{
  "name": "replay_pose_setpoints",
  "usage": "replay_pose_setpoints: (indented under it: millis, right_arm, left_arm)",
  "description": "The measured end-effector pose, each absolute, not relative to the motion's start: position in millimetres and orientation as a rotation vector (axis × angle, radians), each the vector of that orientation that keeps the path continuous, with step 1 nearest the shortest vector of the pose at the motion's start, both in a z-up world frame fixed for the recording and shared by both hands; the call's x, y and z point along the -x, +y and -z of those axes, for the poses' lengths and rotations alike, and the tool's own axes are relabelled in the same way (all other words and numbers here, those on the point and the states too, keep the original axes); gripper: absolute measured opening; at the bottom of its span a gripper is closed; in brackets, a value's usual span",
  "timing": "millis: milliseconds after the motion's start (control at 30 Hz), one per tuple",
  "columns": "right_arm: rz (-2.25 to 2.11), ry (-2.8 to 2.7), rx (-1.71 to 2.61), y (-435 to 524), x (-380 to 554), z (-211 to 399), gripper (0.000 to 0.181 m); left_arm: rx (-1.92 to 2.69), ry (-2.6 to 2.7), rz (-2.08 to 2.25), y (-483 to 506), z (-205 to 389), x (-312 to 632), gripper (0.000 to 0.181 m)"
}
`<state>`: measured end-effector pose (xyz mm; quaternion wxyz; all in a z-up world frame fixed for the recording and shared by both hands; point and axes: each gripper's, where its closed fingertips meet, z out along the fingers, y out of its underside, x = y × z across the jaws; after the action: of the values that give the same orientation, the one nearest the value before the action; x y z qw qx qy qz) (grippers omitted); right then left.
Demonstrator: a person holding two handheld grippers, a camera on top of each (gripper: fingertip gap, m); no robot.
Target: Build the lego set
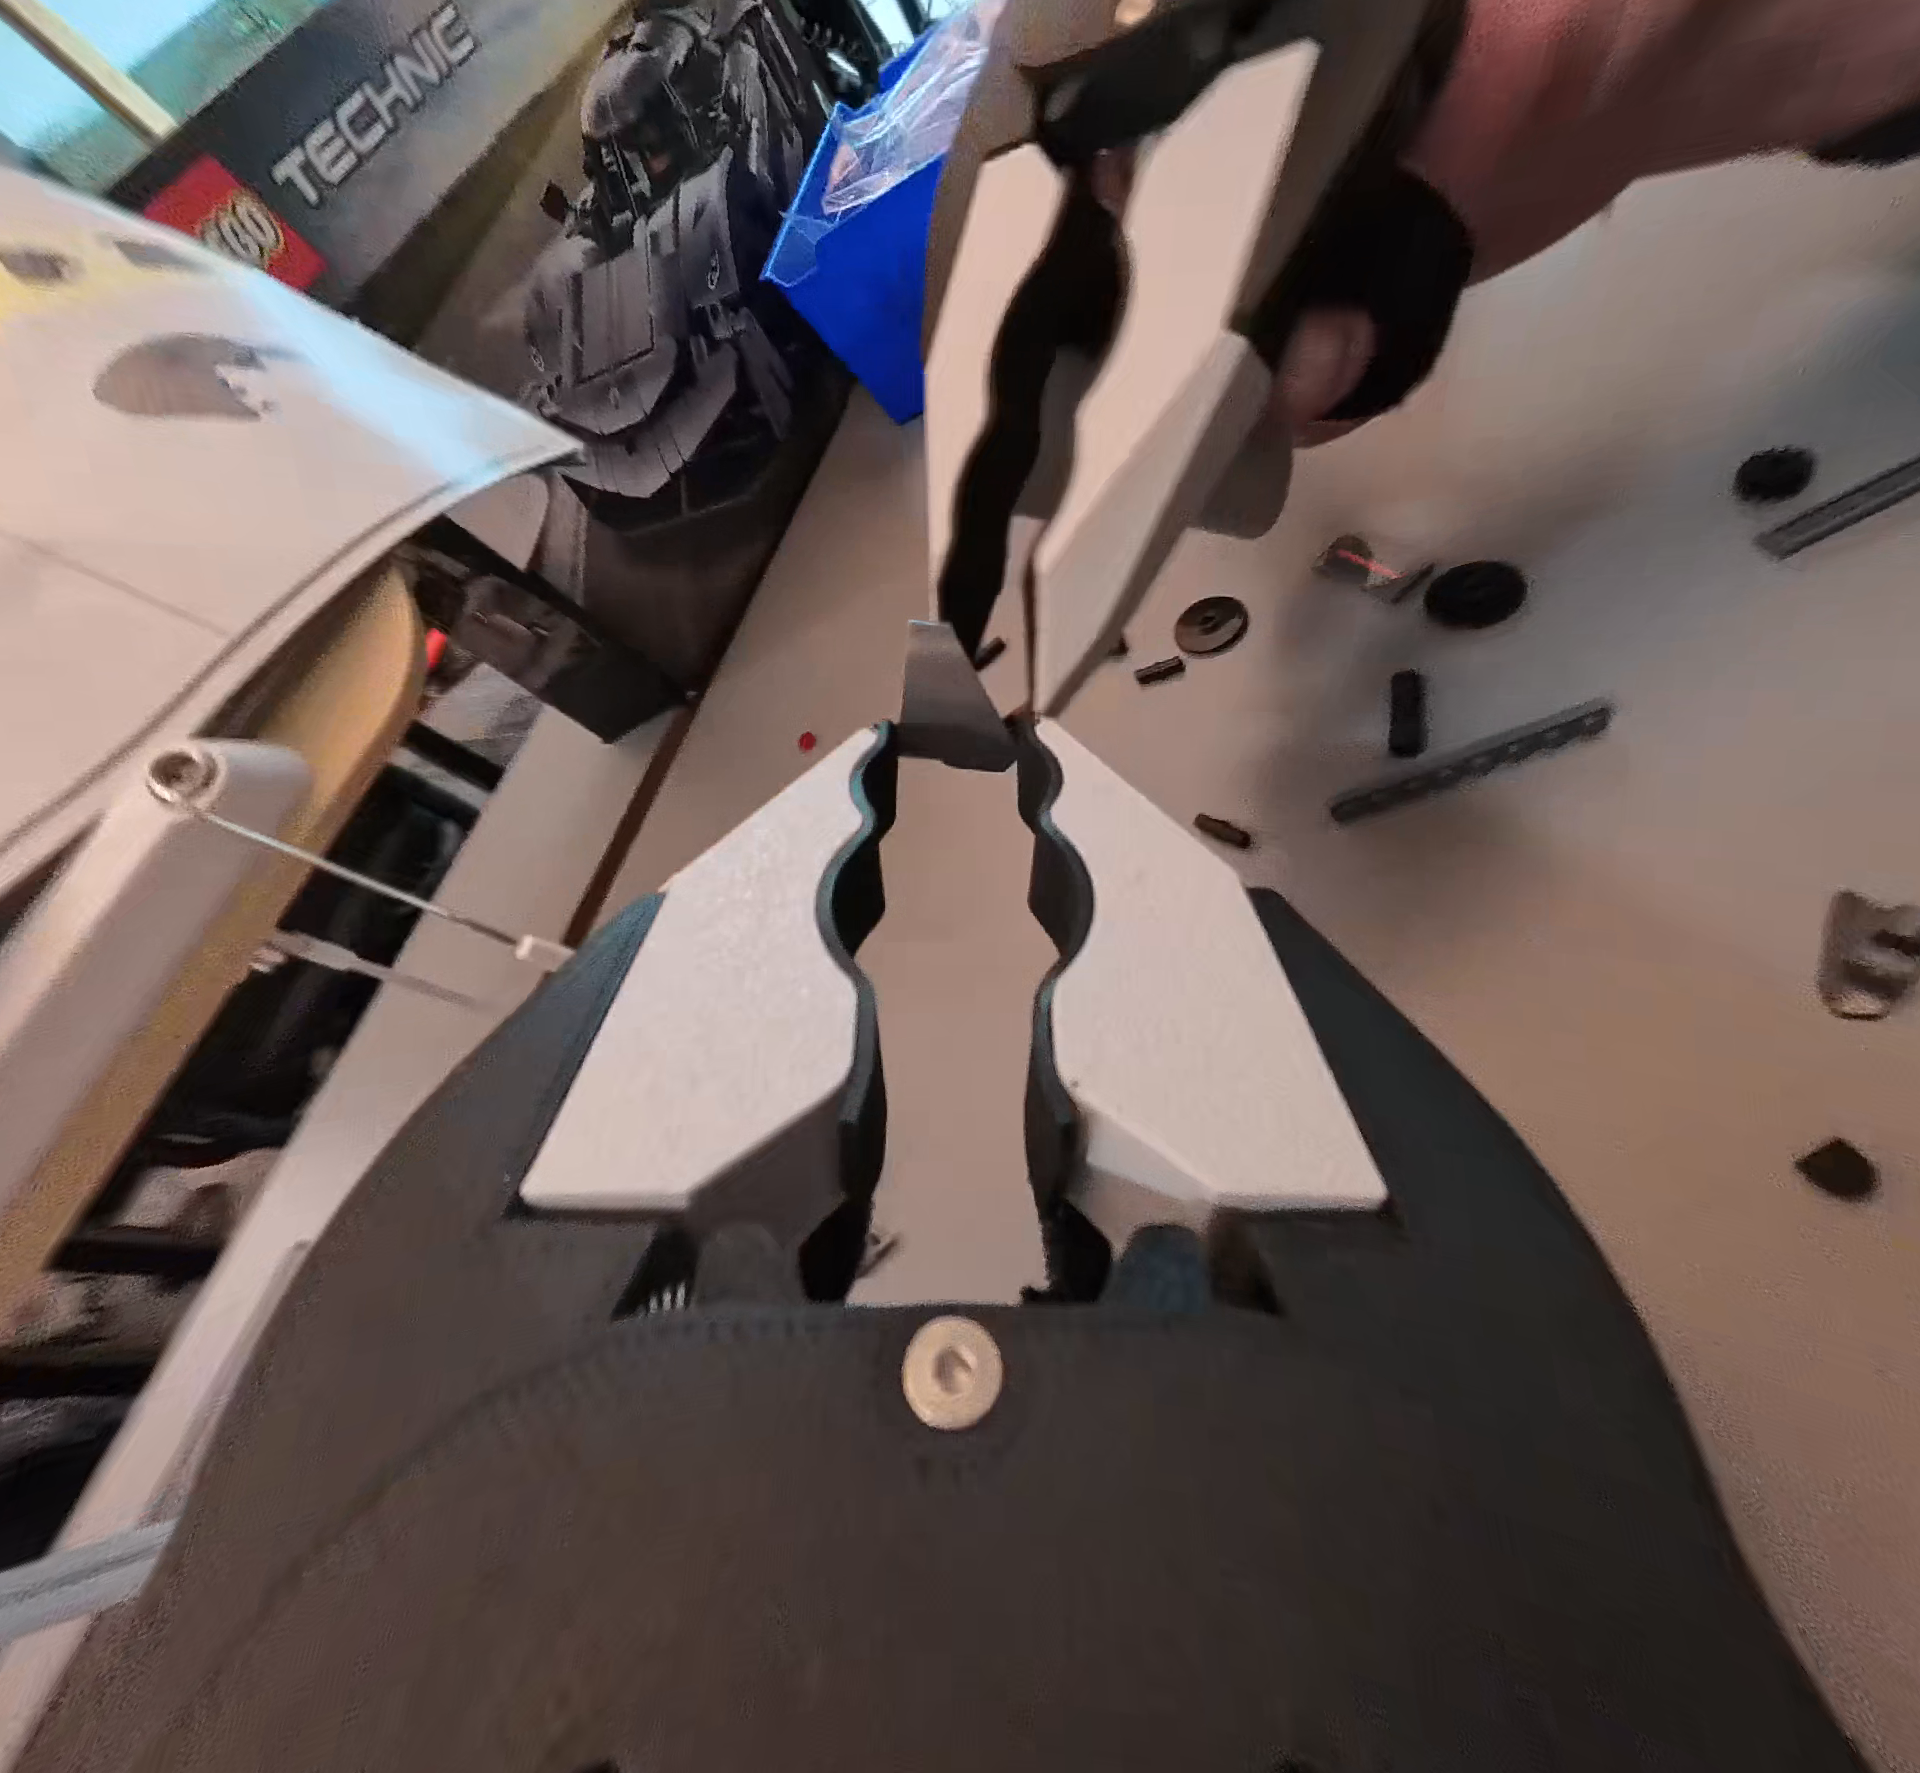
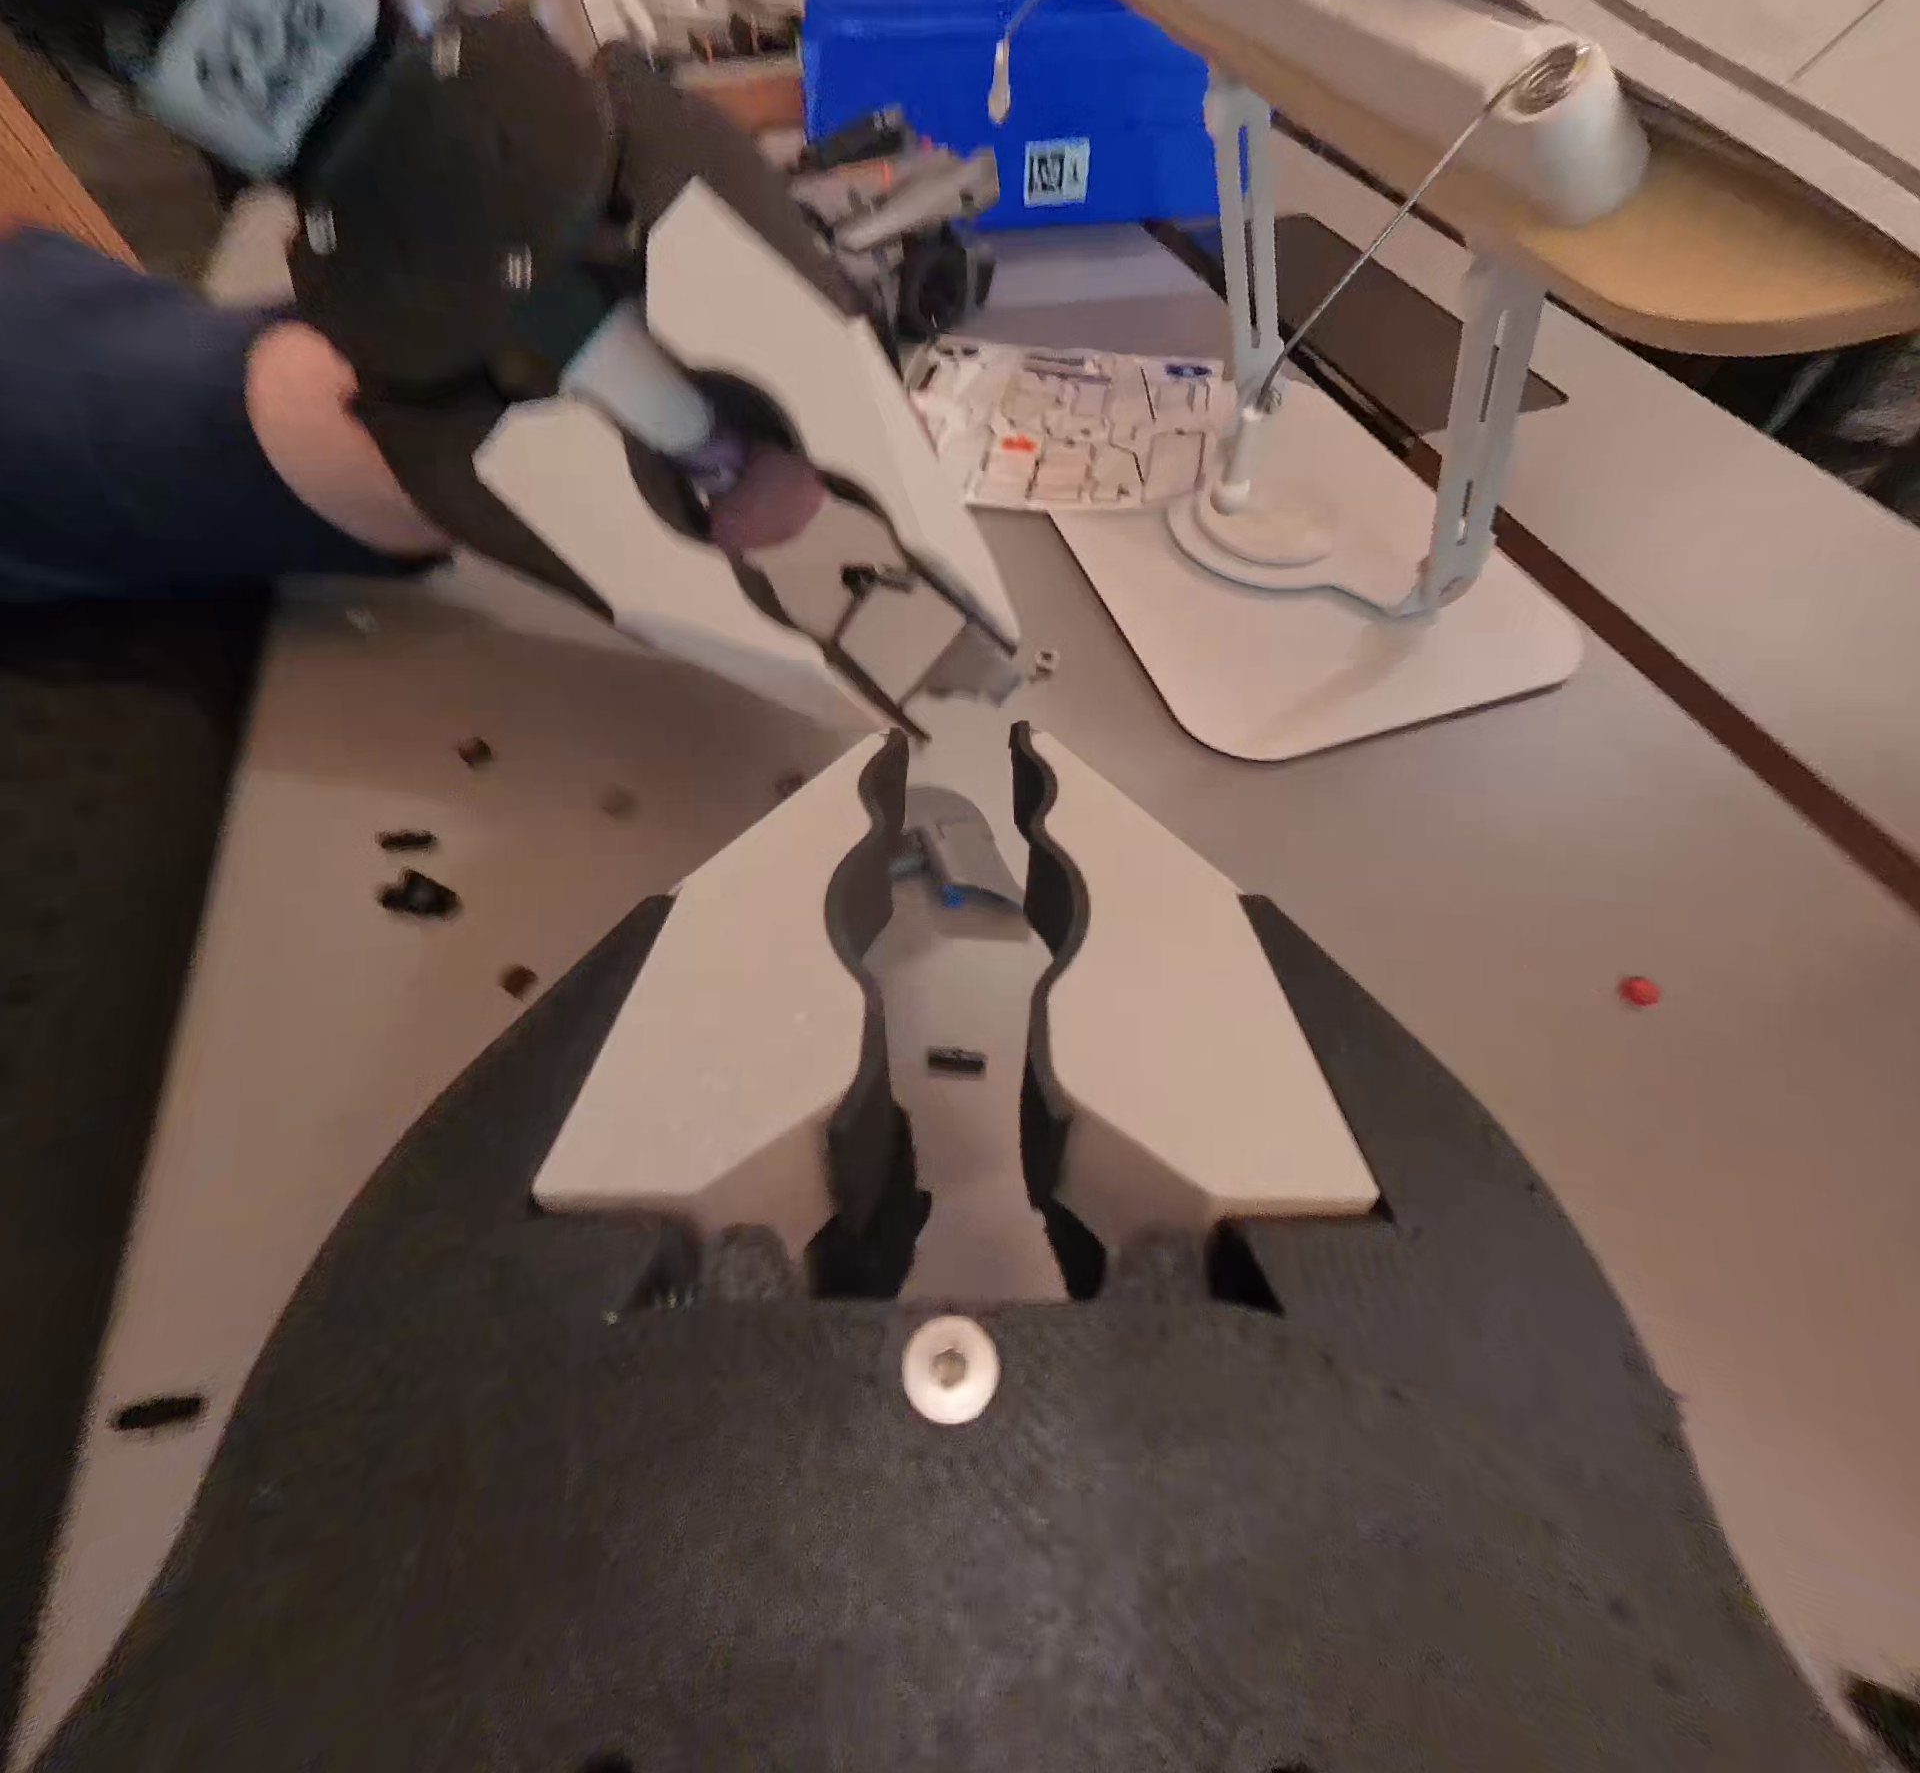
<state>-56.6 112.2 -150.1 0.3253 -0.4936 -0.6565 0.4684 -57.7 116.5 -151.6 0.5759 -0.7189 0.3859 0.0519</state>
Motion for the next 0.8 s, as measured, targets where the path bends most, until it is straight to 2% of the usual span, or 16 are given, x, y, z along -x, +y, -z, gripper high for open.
replay_pose_setpoints:
  millis: [133, 233, 467, 800]
  right_arm:
    - [-1.416, -1.648, 1.310, 109, 56, 137, 0.018]
    - [-1.433, -1.630, 1.345, 112, 55, 138, 0.013]
    - [-1.452, -1.626, 1.379, 114, 55, 141, 0.018]
    - [-1.470, -1.663, 1.362, 109, 54, 143, 0.008]
  left_arm:
    - [1.628, 0.988, -0.264, 118, 155, 45, 0.021]
    - [1.607, 1.011, -0.312, 118, 155, 41, 0.021]
    - [1.582, 0.953, -0.355, 120, 145, 50, 0.021]
    - [1.581, 0.986, -0.359, 121, 150, 47, 0.022]
